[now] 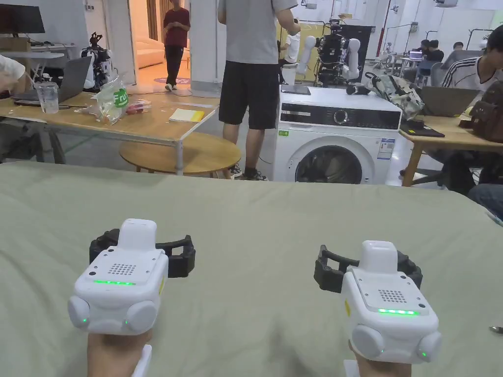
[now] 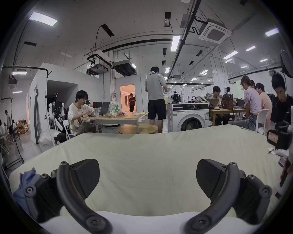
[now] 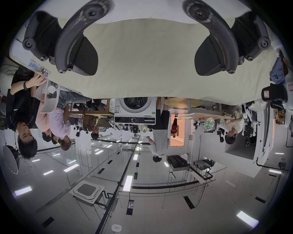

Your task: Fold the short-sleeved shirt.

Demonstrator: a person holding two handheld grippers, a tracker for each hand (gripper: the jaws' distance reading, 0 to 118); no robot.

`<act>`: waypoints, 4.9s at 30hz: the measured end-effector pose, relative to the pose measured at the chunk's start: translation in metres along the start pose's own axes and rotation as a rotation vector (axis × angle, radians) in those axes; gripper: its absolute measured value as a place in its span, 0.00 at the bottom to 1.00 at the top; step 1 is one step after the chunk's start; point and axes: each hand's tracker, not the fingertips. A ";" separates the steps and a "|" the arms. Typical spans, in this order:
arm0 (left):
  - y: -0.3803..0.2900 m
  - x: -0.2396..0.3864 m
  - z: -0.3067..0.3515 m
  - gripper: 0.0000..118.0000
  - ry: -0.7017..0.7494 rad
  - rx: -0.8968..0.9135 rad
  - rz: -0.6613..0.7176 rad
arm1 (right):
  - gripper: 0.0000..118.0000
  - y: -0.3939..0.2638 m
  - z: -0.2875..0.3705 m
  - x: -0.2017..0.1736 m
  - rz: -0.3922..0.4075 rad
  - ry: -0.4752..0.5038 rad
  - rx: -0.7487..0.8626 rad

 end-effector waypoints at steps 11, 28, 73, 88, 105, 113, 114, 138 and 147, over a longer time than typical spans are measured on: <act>0.000 0.005 0.013 1.00 0.009 0.052 -0.026 | 1.00 0.003 0.007 -0.001 -0.026 -0.014 0.006; 0.006 0.000 0.014 1.00 0.026 0.064 0.018 | 1.00 0.006 0.004 -0.003 0.007 -0.018 -0.007; 0.008 0.008 0.021 1.00 -0.018 0.074 -0.014 | 1.00 0.010 0.014 -0.014 0.043 -0.001 0.021; 0.004 0.003 0.017 1.00 -0.005 0.025 0.037 | 1.00 0.009 0.013 -0.010 0.061 -0.002 0.009; 0.008 0.011 0.030 1.00 -0.016 0.062 -0.011 | 1.00 0.004 0.019 -0.007 0.028 -0.009 -0.005; 0.007 0.008 0.030 1.00 -0.005 0.063 0.022 | 1.00 0.006 0.021 -0.008 0.029 -0.021 -0.004; 0.007 0.008 0.031 1.00 -0.004 0.067 0.025 | 1.00 0.007 0.022 -0.008 0.027 -0.022 -0.004; 0.002 -0.024 0.048 0.00 0.127 -0.009 -0.027 | 0.00 0.015 0.034 -0.041 0.026 0.009 -0.002; -0.002 -0.151 0.098 0.00 0.247 -0.245 0.053 | 0.00 0.016 0.038 -0.157 0.064 0.251 -0.023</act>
